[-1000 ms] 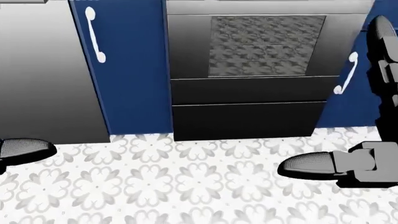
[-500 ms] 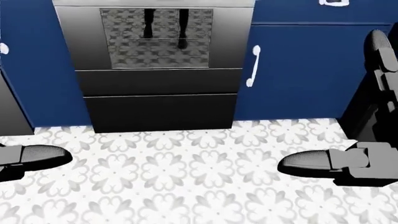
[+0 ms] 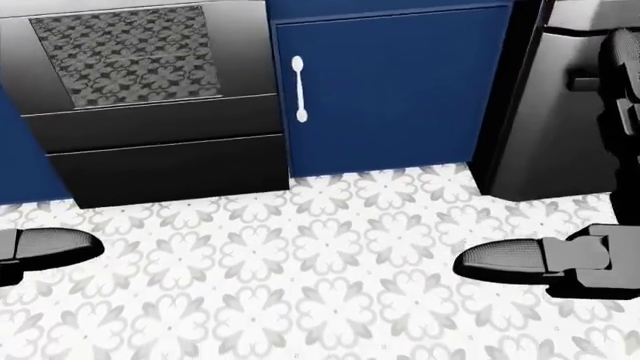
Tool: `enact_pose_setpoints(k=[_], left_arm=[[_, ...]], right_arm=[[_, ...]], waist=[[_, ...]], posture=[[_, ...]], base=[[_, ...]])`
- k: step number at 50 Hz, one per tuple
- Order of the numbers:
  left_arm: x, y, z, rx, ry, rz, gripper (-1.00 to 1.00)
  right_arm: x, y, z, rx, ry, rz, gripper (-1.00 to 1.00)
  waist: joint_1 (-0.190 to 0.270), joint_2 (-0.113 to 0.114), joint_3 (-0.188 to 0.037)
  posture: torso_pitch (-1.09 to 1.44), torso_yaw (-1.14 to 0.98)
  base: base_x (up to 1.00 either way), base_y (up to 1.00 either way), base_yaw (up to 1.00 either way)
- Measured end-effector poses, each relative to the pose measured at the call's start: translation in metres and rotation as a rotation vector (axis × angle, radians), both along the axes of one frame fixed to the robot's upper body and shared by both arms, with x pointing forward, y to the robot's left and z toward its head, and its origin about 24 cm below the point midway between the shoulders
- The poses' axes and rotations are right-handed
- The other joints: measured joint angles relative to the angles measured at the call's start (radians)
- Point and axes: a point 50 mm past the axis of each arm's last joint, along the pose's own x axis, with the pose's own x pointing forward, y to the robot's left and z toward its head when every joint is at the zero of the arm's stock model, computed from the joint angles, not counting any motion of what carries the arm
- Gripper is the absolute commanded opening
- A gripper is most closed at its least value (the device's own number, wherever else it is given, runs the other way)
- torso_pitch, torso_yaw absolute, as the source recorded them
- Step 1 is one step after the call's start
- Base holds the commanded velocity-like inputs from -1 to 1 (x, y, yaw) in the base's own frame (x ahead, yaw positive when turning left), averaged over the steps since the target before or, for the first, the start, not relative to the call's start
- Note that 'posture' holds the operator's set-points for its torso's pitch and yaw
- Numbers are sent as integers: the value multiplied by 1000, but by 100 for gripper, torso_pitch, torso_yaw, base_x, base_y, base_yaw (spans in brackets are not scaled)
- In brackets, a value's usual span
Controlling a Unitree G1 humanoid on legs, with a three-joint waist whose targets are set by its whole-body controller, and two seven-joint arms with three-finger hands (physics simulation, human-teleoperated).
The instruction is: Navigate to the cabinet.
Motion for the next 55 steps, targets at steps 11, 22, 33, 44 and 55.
enact_pose_setpoints(k=[11, 22, 33, 44, 55], left_arm=[[2, -1, -2, -2, 19, -12, 100], [4, -2, -7, -12, 49, -26, 100], [0, 2, -3, -8, 13, 9, 100], [2, -2, -4, -1, 18, -12, 100], [-1, 5, 0, 2, -16, 38, 100]], right_arm=[[2, 0, -2, -15, 23, -3, 100], [6, -3, -7, -23, 54, -40, 100], [7, -1, -9, -70, 53, -61, 100], [6, 1, -10, -57, 58, -19, 100], [8, 4, -13, -73, 58, -27, 100]], waist=[[6, 99, -11], [18, 36, 22], [19, 30, -4], [10, 41, -1], [1, 61, -17]], posture=[[0, 0], [0, 0], [0, 0], [0, 0], [0, 0]], base=[[0, -10, 0], [0, 0, 0], [0, 0, 0], [0, 0, 0], [0, 0, 46]])
